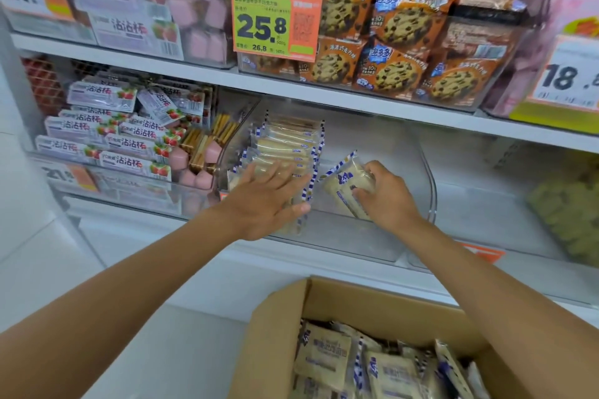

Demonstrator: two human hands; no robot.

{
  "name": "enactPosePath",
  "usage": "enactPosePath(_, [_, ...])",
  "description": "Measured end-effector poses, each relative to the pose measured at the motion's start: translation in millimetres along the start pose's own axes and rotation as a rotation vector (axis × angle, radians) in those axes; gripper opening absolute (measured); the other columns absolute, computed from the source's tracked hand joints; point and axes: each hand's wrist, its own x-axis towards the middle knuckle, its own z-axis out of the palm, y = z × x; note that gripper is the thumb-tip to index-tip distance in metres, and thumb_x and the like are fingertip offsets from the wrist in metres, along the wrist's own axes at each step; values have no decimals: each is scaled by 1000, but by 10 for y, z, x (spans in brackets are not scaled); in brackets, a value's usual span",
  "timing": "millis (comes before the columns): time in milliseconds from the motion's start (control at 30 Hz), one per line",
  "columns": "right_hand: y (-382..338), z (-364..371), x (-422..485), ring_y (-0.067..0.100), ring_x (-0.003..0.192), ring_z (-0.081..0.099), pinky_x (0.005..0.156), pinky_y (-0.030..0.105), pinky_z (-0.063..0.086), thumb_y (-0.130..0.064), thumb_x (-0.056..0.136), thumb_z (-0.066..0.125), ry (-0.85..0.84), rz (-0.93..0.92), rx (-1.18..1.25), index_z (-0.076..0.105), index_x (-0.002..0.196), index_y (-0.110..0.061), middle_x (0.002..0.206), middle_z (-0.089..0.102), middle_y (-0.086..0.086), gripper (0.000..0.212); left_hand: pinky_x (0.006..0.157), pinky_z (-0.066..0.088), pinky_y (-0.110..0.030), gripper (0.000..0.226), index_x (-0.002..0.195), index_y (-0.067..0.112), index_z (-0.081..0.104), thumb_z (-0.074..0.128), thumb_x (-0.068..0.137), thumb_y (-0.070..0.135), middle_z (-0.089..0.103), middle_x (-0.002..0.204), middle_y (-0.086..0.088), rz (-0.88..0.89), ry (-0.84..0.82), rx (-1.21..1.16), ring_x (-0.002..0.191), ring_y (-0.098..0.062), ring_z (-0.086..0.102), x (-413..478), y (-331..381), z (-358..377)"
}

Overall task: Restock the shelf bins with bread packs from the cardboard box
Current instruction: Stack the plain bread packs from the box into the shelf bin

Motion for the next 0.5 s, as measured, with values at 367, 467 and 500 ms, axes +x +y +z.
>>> enactPosePath(367, [4, 52, 560, 30, 94, 59, 83, 36, 44, -13, 89, 60, 32, -56, -130, 53, 118, -19, 102, 65, 6, 30, 119, -13, -47, 64, 154, 40, -7, 12, 97, 63, -12, 164, 2, -125, 38, -136, 150, -17, -15, 631, -174, -215])
enactPosePath(467, [76, 183, 964, 34, 108, 55, 86, 35, 34, -7, 87, 55, 60, 30, -296, 50, 124, -19, 106, 65, 11, 39, 120, -9, -48, 64, 156, 37, 3, 12, 98, 64, -4, 165, -1, -181, -3, -150, 151, -19, -11, 1136, -320, -218])
enactPosePath(500, [104, 239, 1107, 35, 110, 53, 88, 36, 34, -7, 86, 55, 64, 46, -318, 49, 125, -18, 108, 64, 13, 41, 120, -9, -48, 66, 156, 36, 4, 11, 98, 64, -3, 165, -1, -192, -22, -108, 151, -20, -10, 1258, -392, -188])
